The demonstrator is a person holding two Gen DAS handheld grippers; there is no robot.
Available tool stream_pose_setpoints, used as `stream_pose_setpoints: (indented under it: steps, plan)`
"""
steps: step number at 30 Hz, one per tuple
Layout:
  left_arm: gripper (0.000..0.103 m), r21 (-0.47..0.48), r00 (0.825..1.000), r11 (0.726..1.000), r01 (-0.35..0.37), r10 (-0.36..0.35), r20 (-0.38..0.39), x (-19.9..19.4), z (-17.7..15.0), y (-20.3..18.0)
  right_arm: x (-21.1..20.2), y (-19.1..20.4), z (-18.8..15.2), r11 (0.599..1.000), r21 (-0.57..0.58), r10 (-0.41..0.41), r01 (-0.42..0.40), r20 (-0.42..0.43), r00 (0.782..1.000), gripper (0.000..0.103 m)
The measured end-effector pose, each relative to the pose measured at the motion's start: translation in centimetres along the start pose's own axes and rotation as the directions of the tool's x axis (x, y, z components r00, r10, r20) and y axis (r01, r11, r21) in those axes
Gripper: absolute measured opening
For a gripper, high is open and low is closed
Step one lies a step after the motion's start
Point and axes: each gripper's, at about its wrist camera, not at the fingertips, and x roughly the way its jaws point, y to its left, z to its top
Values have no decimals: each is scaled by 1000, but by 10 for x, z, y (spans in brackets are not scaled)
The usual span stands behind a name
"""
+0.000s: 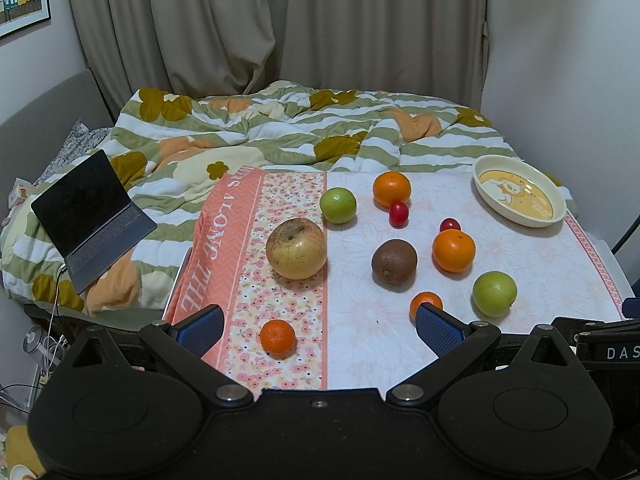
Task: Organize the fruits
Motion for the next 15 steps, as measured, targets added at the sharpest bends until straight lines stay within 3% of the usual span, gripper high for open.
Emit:
stream_pose_setpoints:
  steps: [15]
  plan:
    - [103, 0, 1000, 1000, -4, 4, 11, -11, -1, -3, -8, -1, -5, 1000, 2, 5, -5, 9, 1000, 103]
